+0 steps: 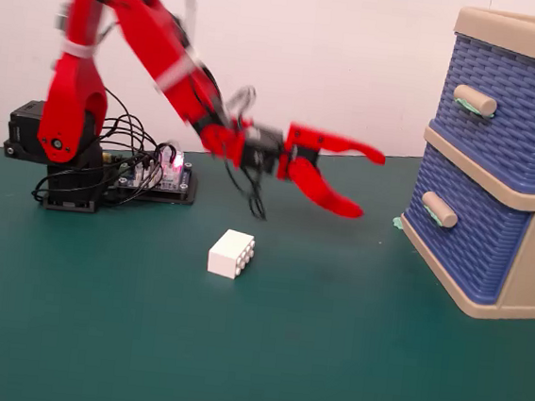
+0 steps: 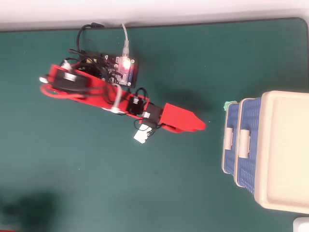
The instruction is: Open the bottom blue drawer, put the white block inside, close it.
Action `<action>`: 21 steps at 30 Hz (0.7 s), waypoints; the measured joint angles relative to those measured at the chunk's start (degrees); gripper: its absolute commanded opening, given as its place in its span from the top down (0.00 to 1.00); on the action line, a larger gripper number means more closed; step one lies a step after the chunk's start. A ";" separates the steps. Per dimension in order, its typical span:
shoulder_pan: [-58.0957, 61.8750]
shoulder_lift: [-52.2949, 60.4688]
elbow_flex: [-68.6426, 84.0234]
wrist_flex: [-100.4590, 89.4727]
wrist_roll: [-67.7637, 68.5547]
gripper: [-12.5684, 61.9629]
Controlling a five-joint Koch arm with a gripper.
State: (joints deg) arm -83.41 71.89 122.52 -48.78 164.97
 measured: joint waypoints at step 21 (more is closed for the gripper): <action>0.09 -22.94 -31.38 -3.78 0.09 0.51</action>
State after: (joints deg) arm -83.32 48.96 91.14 -52.56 165.06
